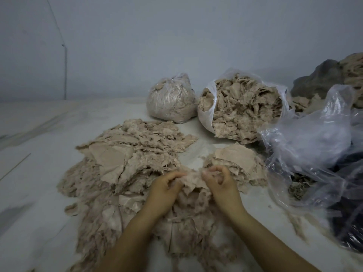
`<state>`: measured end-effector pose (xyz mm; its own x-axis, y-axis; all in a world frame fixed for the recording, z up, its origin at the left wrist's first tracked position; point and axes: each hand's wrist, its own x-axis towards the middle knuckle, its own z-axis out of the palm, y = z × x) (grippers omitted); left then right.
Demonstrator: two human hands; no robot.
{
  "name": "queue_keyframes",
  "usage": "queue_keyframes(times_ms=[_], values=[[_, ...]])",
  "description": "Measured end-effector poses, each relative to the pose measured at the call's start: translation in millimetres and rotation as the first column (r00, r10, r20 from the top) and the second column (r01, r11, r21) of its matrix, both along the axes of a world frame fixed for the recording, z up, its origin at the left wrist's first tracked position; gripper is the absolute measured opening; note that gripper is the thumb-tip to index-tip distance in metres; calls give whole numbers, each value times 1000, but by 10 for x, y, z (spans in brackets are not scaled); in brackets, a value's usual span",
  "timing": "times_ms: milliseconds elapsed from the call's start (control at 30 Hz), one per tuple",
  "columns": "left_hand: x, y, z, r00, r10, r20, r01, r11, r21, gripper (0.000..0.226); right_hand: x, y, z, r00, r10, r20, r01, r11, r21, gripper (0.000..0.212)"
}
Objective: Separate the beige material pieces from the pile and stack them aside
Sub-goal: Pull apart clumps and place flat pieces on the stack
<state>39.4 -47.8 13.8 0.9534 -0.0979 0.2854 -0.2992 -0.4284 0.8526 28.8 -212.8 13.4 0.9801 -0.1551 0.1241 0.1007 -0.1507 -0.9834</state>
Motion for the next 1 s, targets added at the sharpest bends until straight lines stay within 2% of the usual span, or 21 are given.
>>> queue_keyframes(times_ms=[67,100,133,167,200,233,333,400,467,533,567,600,633,700,733,767,833,933,1000], values=[[27,-11,-5,1000,-20,-9,19,1000,-2,22,-33,3,-7,998,55,41,-46,980,-193,52],[40,-20,-5,999,-39,0,39,999,13,24,-51,11,-23,991,108,82,-84,964,-253,57],[43,-28,3,999,-47,5,47,999,28,28,-62,19,-52,980,142,136,-96,949,-300,50],[41,-38,14,999,-34,9,34,999,37,32,-72,28,-68,974,132,185,-66,943,-328,34],[51,-36,17,1000,2,17,-2,999,46,33,-75,26,-70,973,96,210,-26,949,-315,19],[68,-17,14,999,45,24,-47,997,59,31,-68,10,-83,975,52,217,13,957,-290,16],[93,94,-17,986,157,62,-166,966,199,26,-49,-62,-92,984,-76,159,104,978,-180,33],[91,151,-37,979,187,85,-201,956,214,28,-28,-114,-97,985,-136,104,145,986,-84,33],[49,113,-7,982,166,90,-180,967,179,29,-17,-127,-88,989,-127,79,131,990,-55,28],[9,-10,36,992,86,96,-106,968,226,21,-21,-65,-97,996,-66,64,66,998,4,22],[-6,-86,55,997,41,60,-55,969,240,31,-34,-14,-93,998,-35,60,31,998,63,21],[-7,-159,50,1000,1,4,-2,975,221,43,-52,37,-78,999,-4,54,-3,990,141,20],[-10,-217,45,998,-26,-53,35,986,165,44,-61,80,-72,999,15,40,-25,969,248,20],[-2,-253,31,992,-42,-121,33,997,-76,10,-44,109,-78,1000,-18,-22,26,904,428,18],[14,-239,10,988,-12,-155,-17,983,-183,11,-42,91,-81,997,-59,-52,76,884,461,20],[16,-217,-5,982,6,-191,-59,960,-272,19,-36,63,-100,994,-83,-65,104,880,464,21],[25,-195,-21,981,20,-195,-77,954,-291,24,-52,33,-150,996,-57,-72,81,914,397,27],[15,-220,-49,981,-69,-181,38,985,-171,19,-87,82,-194,995,41,-93,-7,939,343,34],[14,-213,-117,967,-87,-240,78,996,-47,17,-68,79,-210,996,-23,-85,54,922,384,30]])
